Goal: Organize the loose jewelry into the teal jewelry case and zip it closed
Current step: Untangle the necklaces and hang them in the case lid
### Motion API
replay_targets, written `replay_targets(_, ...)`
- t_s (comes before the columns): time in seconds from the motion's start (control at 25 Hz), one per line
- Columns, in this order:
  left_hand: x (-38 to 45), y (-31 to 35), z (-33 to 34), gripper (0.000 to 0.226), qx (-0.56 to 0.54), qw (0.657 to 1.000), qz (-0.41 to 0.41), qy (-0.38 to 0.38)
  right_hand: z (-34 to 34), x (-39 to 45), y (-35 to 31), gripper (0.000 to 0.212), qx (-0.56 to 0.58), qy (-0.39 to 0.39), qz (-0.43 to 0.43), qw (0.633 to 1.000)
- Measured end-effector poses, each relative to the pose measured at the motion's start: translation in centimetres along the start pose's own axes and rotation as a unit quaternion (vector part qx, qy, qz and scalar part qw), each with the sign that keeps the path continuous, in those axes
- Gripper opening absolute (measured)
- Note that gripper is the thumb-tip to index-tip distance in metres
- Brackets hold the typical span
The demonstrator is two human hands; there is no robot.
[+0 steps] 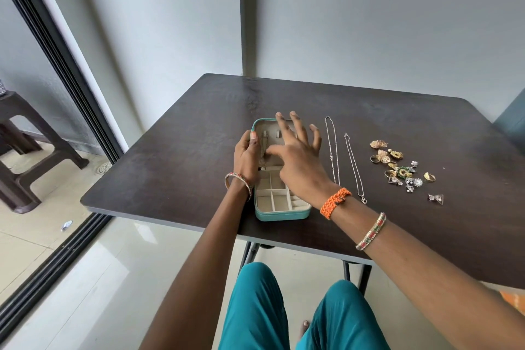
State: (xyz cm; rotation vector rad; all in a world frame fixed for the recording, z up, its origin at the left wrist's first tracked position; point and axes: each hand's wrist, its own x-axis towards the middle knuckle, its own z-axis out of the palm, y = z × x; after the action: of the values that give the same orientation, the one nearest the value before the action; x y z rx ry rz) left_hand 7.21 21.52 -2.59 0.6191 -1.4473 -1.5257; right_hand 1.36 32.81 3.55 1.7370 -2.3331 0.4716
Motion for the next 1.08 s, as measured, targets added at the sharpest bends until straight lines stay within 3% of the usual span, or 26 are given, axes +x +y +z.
replay_targets(0.24, 0.1, -0.2, -0.2, 0.024, -0.008, 1.000, -0.008, -0.003, 0.6, 0.1, -0.2, 0.063, -0.007, 0.012, 0.006, 1.000)
replay_targets(0.72, -0.2, 0.5, -0.1, 0.026, 0.037, 0.999, -0.037, 0.017, 1.7, -1.2, -0.3, 0.049, -0.026, -0.036, 0.006, 0.999)
replay_targets(0.8, -0.4, 0.8, -0.1, 0.025, 0.038, 0.999, -0.034, 0.015, 1.6, -1.1, -0.2, 0.053, 0.013, -0.010, 0.017, 1.000)
replay_targets(0.96, -0.4, 0.9, -0.3, 0.028, 0.041, 0.998, -0.046, 0.005, 0.9, -1.0, 1.5, 0.059, 0.088, 0.117, 0.063, 0.987)
replay_targets(1.08, -0.6, 1.0, -0.1, 0.026, 0.076, 0.995, -0.060, 0.002, 0.4, -1.3, 5.3, 0.050, 0.111, 0.119, 0.138, 0.977)
